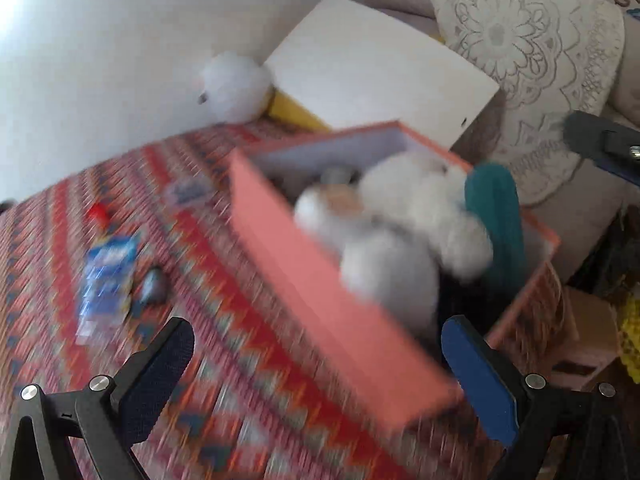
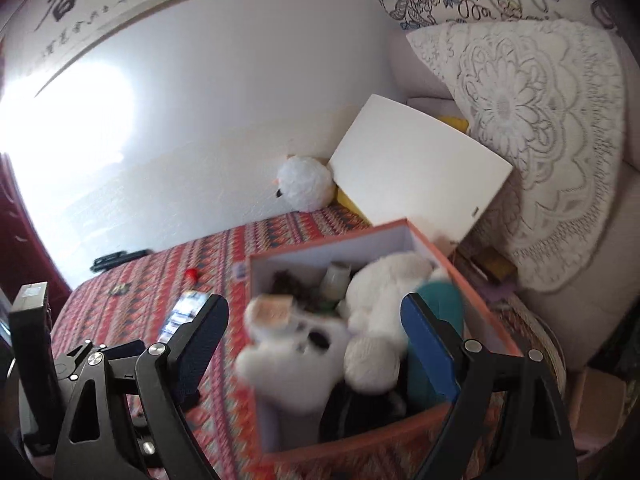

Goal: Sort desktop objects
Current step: 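Move both open tools back over the items on the bed, then grasp the blue battery pack with the left tool while the right tool grasps the dark bottle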

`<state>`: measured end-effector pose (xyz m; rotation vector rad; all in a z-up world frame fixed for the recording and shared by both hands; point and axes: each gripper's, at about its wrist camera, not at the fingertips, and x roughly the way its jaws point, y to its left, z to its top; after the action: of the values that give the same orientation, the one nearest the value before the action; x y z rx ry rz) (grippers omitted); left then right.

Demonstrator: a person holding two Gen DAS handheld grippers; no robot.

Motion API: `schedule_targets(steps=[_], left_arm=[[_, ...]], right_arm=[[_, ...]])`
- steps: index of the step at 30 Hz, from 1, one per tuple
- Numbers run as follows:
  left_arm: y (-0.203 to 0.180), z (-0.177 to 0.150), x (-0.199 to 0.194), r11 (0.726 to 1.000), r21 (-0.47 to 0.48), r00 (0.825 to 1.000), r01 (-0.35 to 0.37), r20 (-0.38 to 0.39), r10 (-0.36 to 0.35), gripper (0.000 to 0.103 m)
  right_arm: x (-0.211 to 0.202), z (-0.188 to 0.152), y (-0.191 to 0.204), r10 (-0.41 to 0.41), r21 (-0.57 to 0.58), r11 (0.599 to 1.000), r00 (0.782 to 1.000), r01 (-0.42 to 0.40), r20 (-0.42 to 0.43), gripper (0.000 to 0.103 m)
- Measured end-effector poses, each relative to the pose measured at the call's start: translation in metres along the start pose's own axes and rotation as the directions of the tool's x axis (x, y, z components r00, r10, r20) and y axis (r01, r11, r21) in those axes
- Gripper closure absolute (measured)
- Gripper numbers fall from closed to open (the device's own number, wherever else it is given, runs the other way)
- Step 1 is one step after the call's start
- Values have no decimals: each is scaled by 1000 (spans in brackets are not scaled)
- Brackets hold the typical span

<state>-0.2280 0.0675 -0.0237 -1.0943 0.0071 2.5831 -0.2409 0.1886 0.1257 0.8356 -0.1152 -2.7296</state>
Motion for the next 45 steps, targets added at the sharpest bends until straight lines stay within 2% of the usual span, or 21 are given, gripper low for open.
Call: schedule_targets(steps=[5, 10, 13, 15, 18, 20, 23, 25, 29, 33, 36, 38, 40, 41, 42, 45], left_arm=[[27, -76, -58, 998, -49, 999, -33, -30, 32, 1], [63, -147, -101, 992, -100, 995, -82, -60, 77, 1], [90, -180, -121, 982, -152, 992, -115, -68, 106, 1], [111, -197, -134, 967, -194, 986, -164, -56, 156, 1], [139, -212, -146, 944, -242, 974, -226, -49, 221, 1], [158, -217, -147, 928, -275, 968, -251, -57, 245, 1], [183, -215, -139, 910, -311, 961, -276, -75, 266, 1], [193, -206, -126, 907, -311, 959, -284, -85, 271, 1], [201, -179, -88, 920, -268, 958, -284, -108, 265, 1], [209, -146, -32, 934, -235, 961, -268, -129, 244, 1], [215, -120, 11, 943, -212, 963, -255, -145, 227, 1], [220, -106, 39, 948, -197, 963, -249, -158, 220, 1], [227, -94, 73, 954, -185, 963, -236, -174, 205, 1], [229, -85, 91, 956, -178, 963, -234, -180, 202, 1], [230, -72, 111, 957, -169, 962, -234, -185, 202, 1], [234, -35, 173, 962, -143, 959, -233, -199, 202, 1]], right_arm=[[-53, -63, 39, 15, -12, 1000, 997, -16, -76, 10], [-77, -130, 89, 39, -63, 997, 981, -52, -190, 10], [-78, -164, 124, 77, -83, 991, 963, -102, -260, 10], [-74, -178, 145, 102, -91, 987, 949, -134, -297, 10], [-59, -189, 178, 133, -121, 976, 931, -184, -341, 10], [-46, -188, 197, 142, -145, 969, 928, -202, -345, 10], [-19, -172, 218, 148, -151, 966, 930, -208, -337, 10], [9, -154, 227, 142, -137, 971, 936, -195, -322, 11], [71, -121, 241, 114, -123, 980, 944, -159, -310, 16], [150, -92, 250, 59, -103, 990, 942, -98, -330, 24], [224, -77, 252, 21, -74, 996, 926, -53, -378, 33], [270, -73, 251, 6, -52, 998, 910, -30, -414, 33], [326, -75, 247, 2, -19, 1000, 879, -13, -477, 34], [348, -78, 244, 3, -7, 1000, 863, -7, -505, 51], [360, -79, 242, 1, -11, 1000, 861, -8, -509, 78], [376, -75, 234, -13, -61, 998, 888, -17, -460, 78]])
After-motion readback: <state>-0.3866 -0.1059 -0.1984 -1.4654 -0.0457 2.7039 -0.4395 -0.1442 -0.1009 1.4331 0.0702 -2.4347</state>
